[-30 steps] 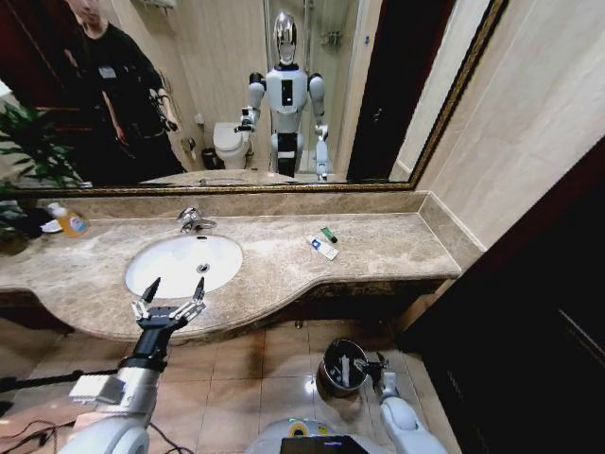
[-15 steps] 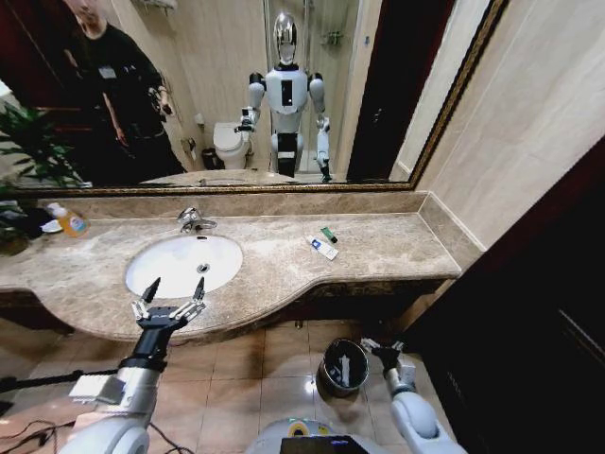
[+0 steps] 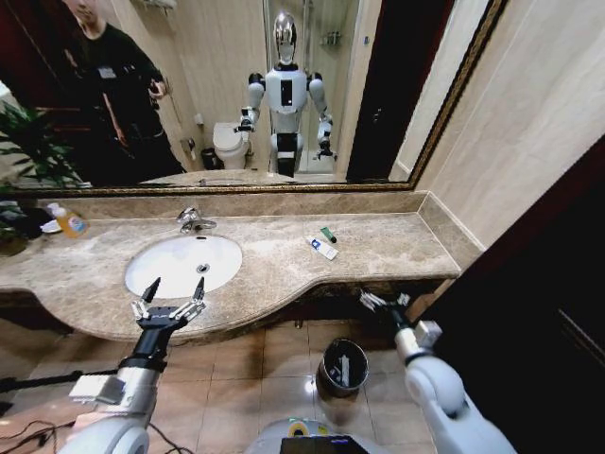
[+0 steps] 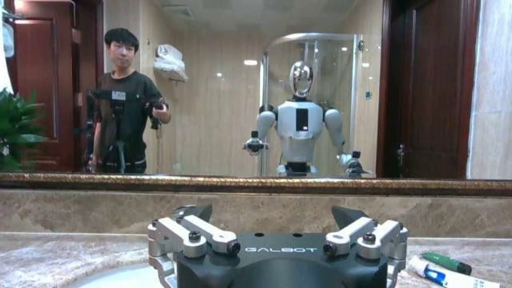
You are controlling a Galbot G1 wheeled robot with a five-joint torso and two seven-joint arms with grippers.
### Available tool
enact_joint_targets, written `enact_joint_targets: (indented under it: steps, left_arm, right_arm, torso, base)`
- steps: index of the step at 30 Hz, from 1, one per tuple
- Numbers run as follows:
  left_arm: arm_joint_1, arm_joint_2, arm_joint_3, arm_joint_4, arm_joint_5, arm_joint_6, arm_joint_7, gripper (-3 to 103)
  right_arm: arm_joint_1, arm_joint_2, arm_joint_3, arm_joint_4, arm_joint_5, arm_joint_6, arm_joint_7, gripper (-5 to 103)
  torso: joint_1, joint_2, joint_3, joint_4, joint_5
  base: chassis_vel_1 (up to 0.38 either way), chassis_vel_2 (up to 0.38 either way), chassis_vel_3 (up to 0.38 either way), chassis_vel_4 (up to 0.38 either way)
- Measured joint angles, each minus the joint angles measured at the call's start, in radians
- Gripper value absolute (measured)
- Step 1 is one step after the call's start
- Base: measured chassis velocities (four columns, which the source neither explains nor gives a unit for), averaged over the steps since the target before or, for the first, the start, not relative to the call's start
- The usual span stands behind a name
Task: Pick up the trash from the sink and place it in the trash bin.
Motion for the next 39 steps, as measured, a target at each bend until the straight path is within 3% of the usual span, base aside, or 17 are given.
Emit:
enact_joint_targets:
  steps: [7, 11, 14, 22, 33, 39]
  left_arm:
    - [0.0, 0.0, 0.0, 0.0, 0.0, 0.0, 0.0, 100]
    - [0.0, 0.0, 0.0, 0.0, 0.0, 0.0, 0.0, 100]
    - [0.0, 0.0, 0.0, 0.0, 0.0, 0.0, 0.0, 100]
    - [0.0, 0.0, 0.0, 0.0, 0.0, 0.0, 0.0, 100]
    - [0.0, 0.0, 0.0, 0.0, 0.0, 0.0, 0.0, 100]
    - [0.0, 0.0, 0.0, 0.0, 0.0, 0.0, 0.0, 100]
  right_arm:
    - [0.236, -0.081, -0.051, -0.199, 0.087, -0.041, -0.203, 100]
    - [0.306, -0.099, -0.068, -0.268, 0.114, -0.06, -0.266, 100]
    - [0.434, -0.122, -0.123, -0.39, 0.118, -0.084, -0.375, 100]
    - [0.655, -0.11, -0.255, -0.555, 0.129, -0.164, -0.413, 100]
    - [0.725, -0.058, -0.271, -0.651, 0.167, -0.329, -0.392, 100]
    - [0.721, -0.055, -0.254, -0.646, 0.205, -0.359, -0.37, 77]
  torso:
    - [0.0, 0.0, 0.0, -0.0002, -0.0001]
    - [0.0, 0.0, 0.0, 0.0, 0.0]
    - [0.0, 0.0, 0.0, 0.0, 0.0001]
    - [0.0, 0.0, 0.0, 0.0001, -0.0003]
    - [0.0, 0.0, 0.0, 0.0, -0.0001]
    - [0.0, 0.0, 0.0, 0.0, -0.0001]
  base:
    - [0.0, 0.0, 0.0, 0.0]
    - [0.0, 0.0, 0.0, 0.0]
    - [0.0, 0.0, 0.0, 0.0]
    - [0.0, 0.0, 0.0, 0.0]
    - [0.0, 0.0, 0.0, 0.0]
    - [0.0, 0.0, 0.0, 0.0]
